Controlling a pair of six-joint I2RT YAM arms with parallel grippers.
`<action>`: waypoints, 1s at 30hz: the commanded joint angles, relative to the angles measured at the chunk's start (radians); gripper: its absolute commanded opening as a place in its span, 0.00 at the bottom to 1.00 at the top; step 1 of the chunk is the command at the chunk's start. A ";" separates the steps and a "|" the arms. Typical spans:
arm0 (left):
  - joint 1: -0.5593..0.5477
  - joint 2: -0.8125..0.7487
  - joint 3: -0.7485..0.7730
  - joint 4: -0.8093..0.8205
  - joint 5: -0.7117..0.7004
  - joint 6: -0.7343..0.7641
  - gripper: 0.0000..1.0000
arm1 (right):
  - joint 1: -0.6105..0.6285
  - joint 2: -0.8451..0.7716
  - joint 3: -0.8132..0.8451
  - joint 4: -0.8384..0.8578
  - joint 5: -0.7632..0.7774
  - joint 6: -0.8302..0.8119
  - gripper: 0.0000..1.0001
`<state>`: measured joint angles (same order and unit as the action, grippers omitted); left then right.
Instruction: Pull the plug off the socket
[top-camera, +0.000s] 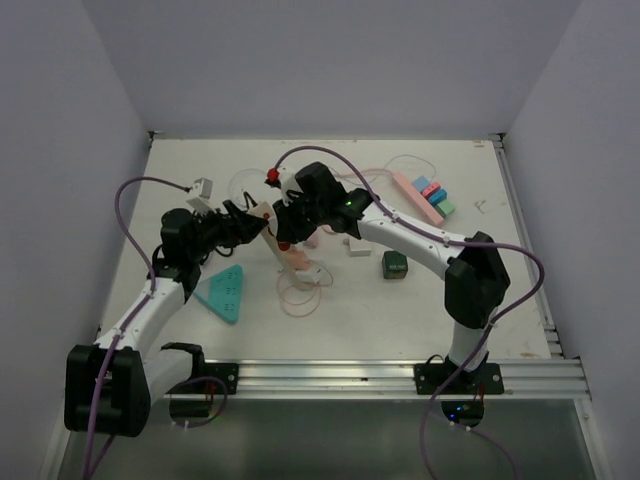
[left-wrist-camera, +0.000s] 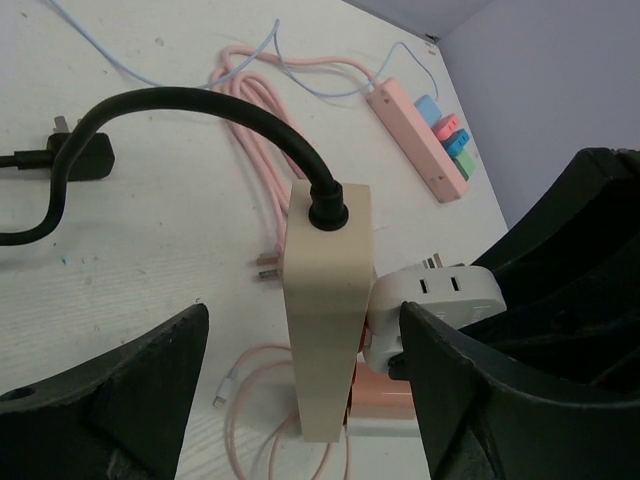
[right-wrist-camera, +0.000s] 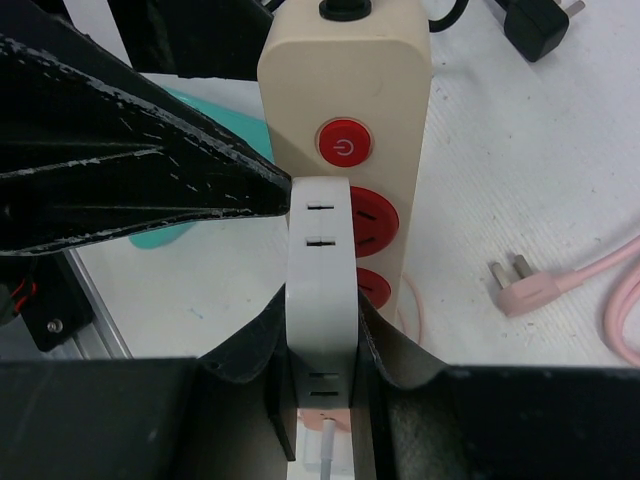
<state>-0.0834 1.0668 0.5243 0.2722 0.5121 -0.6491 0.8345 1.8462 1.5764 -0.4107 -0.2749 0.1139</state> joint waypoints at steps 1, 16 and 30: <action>-0.013 -0.007 -0.023 -0.019 0.003 0.025 0.80 | 0.024 -0.096 0.002 0.046 -0.043 0.018 0.00; -0.019 -0.028 -0.010 0.128 0.023 -0.040 0.75 | 0.054 -0.146 -0.099 0.069 -0.078 0.040 0.00; -0.127 0.007 -0.049 0.110 -0.050 -0.026 0.66 | 0.071 -0.166 -0.119 0.079 -0.061 0.056 0.00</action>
<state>-0.1715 1.0863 0.4908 0.3515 0.4984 -0.6884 0.8883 1.7473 1.4479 -0.3920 -0.3019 0.1459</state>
